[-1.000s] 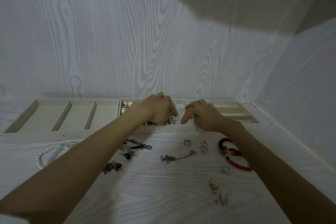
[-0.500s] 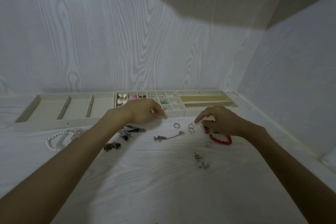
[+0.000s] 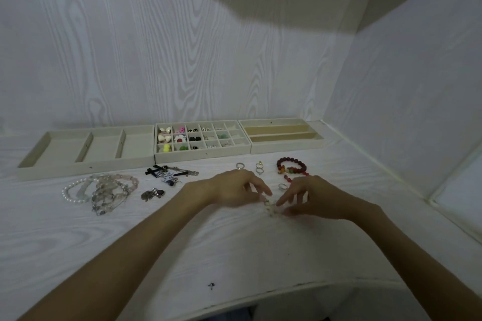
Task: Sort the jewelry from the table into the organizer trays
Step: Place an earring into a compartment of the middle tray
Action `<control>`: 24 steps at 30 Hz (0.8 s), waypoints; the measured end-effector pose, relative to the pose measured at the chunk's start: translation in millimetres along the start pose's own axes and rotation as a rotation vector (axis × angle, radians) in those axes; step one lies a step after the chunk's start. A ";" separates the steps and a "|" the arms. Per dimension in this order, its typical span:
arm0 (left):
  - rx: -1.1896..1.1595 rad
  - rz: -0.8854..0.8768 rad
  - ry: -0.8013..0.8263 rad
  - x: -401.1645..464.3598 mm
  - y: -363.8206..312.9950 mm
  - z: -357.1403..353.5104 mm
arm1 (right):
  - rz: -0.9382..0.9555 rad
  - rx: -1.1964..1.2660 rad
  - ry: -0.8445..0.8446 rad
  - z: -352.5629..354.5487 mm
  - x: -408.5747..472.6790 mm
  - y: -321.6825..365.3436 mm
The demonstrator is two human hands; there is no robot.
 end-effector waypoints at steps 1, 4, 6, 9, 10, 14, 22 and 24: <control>-0.007 -0.004 -0.004 1.6 -0.5 -1.9 | 0.001 -0.003 -0.033 0.6 -0.6 -0.6; 0.021 0.005 -0.029 2.0 3.7 0.1 | 0.001 -0.016 -0.076 1.6 0.4 -1.9; 0.041 0.028 -0.025 -0.4 10.3 4.2 | -0.005 0.025 -0.090 7.4 1.6 -1.0; 0.003 0.040 -0.057 -4.9 15.3 20.4 | -0.013 0.166 -0.092 23.6 1.4 6.7; -0.049 0.022 -0.082 -5.4 12.9 27.3 | -0.013 0.206 -0.095 29.2 0.0 10.7; -0.345 -0.021 -0.087 -9.2 -6.7 51.0 | 0.025 0.289 -0.101 50.0 2.3 34.8; -0.366 0.023 -0.257 -11.1 -15.1 89.3 | -0.090 0.573 -0.174 83.4 9.4 45.7; -0.395 0.042 -0.346 -13.7 -7.3 98.0 | -0.093 0.640 -0.213 89.8 11.8 45.3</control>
Point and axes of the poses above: each hand's wrist, its own x-axis towards the middle knuckle, its own z-axis out of the back of the hand, y = z × x, the point moved 10 cm from there along x, towards the middle knuckle, and after that the axes turned 13 degrees about -z, right-handed, at the moved point
